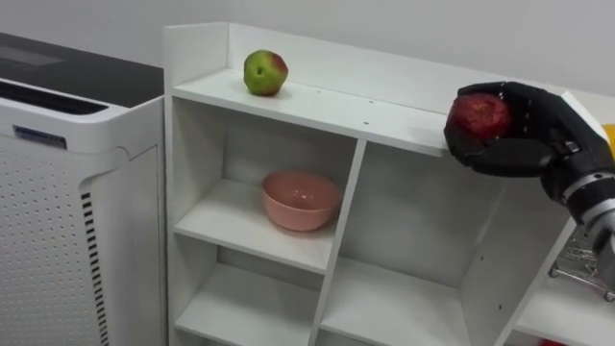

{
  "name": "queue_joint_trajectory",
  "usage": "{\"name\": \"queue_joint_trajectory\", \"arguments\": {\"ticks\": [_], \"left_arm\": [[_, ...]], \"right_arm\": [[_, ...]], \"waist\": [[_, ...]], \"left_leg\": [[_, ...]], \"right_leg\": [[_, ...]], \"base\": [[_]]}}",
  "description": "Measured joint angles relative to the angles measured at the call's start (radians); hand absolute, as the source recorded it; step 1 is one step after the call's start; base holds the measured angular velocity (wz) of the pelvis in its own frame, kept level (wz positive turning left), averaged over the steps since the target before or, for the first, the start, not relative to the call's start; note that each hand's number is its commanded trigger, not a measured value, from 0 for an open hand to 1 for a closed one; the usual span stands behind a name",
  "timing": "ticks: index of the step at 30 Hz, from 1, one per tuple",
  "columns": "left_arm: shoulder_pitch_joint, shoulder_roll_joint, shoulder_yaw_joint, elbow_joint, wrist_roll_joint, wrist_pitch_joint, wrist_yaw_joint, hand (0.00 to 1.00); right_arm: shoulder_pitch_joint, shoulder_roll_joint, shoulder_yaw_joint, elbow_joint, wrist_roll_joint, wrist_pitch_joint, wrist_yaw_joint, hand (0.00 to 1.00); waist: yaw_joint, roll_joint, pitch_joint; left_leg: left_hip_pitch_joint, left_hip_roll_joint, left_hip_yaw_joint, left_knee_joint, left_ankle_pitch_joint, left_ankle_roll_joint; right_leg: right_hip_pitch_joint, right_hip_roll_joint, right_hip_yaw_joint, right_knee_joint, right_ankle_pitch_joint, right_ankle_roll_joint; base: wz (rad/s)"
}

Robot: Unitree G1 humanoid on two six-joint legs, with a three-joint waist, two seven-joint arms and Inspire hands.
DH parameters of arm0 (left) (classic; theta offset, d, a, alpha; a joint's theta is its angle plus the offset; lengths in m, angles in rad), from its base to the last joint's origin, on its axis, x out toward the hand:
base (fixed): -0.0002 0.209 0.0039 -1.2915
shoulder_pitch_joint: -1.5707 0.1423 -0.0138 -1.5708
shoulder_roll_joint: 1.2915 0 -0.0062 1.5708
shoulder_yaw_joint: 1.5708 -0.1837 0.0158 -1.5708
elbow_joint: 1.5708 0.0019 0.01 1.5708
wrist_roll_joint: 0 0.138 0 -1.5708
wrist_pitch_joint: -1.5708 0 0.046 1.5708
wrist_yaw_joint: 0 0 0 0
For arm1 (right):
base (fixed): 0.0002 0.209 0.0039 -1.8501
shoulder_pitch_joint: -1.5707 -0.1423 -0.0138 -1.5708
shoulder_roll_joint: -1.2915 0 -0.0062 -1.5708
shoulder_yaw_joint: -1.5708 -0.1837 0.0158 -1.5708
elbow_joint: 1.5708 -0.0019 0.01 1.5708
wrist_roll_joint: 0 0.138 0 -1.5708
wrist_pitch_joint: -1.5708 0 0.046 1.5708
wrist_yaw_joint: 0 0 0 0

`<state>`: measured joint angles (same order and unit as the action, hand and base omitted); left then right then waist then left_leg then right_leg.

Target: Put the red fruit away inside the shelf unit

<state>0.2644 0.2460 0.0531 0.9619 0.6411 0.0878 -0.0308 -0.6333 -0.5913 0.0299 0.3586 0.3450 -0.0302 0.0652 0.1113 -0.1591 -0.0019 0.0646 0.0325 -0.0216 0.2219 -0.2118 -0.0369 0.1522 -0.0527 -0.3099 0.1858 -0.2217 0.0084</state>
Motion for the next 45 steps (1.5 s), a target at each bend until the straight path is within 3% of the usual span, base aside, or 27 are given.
{"name": "queue_joint_trajectory", "arguments": {"ticks": [8,11,18,25,28,32,35,41,45], "left_arm": [[-0.008,0.002,-0.009,0.003,-0.005,-0.001,0.01,0.0],[-0.011,0.002,-0.011,0.01,-0.005,-0.003,0.019,0.0],[-0.017,0.001,-0.021,0.019,-0.002,-0.006,0.018,0.0],[-0.033,0.002,-0.021,0.022,-0.002,-0.013,0.018,0.0],[-0.033,0.002,-0.022,0.03,-0.003,-0.02,0.019,0.0],[-0.035,0.0,-0.025,0.061,-0.003,-0.022,0.019,0.0],[-0.038,0.0,-0.026,0.08,-0.002,-0.023,0.018,0.0],[-0.041,0.01,-0.081,0.069,-0.019,-0.026,0.015,0.0],[-0.078,0.012,-0.136,0.082,-0.022,-0.028,0.019,0.0]], "right_arm": [[-0.016,-0.001,0.028,-0.001,0.003,-0.002,-0.03,1.0],[-0.015,0.0,0.038,-0.021,-0.005,-0.002,-0.028,1.0],[0.022,0.0,0.089,-0.246,-0.026,-0.002,0.025,1.0],[0.108,0.003,0.109,-0.501,-0.089,-0.004,0.049,1.0],[0.113,0.007,0.109,-0.538,-0.088,-0.004,0.05,1.0],[0.116,0.032,0.121,-0.577,-0.098,-0.005,0.08,1.0],[0.116,0.046,0.139,-0.579,-0.108,-0.006,0.102,1.0],[0.223,0.083,0.17,-0.574,-0.154,-0.02,0.117,1.0],[0.316,0.092,0.22,-0.533,-0.244,-0.026,0.117,1.0]], "waist": [[0.002,0.0,0.0004],[0.006,0.006,0.0041],[0.002,0.02,0.0103],[0.005,0.025,0.0085],[0.006,0.03,0.0064],[0.008,0.05,-0.004],[0.008,0.059,-0.0031],[0.006,0.059,0.0005],[0.019,0.061,0.0037]], "left_leg": [[0.008,0.0,0.001,0.002,0.0,0.0],[0.018,0.001,0.007,0.001,0.0,0.0],[0.012,0.002,0.011,-0.001,0.0,0.0],[0.007,0.002,0.01,-0.002,0.0,0.0],[0.009,0.002,0.014,-0.003,0.0,0.0],[0.021,0.006,0.029,-0.008,0.0,0.0],[0.033,0.008,0.039,-0.017,0.0,0.0],[0.026,0.008,0.036,-0.005,0.0,0.0],[-0.031,0.011,0.039,0.021,0.0,0.0]], "right_leg": [[0.004,0.0,0.0,0.0,0.0,0.0],[0.008,0.001,0.007,0.0,0.0,0.0],[0.004,0.001,0.007,0.001,0.0,0.0],[0.005,0.001,0.006,-0.001,0.0,0.0],[0.005,0.001,0.008,0.0,0.0,0.0],[0.006,0.003,0.025,0.002,0.002,-0.001],[0.009,0.004,0.035,0.006,0.002,-0.002],[0.0,0.002,0.033,0.018,0.003,-0.003],[-0.061,-0.002,0.032,0.053,0.002,-0.004]], "base": [[0.0],[-0.05],[-0.01],[0.01],[-0.04],[-0.12],[-0.11],[0.01],[-0.02]]}}
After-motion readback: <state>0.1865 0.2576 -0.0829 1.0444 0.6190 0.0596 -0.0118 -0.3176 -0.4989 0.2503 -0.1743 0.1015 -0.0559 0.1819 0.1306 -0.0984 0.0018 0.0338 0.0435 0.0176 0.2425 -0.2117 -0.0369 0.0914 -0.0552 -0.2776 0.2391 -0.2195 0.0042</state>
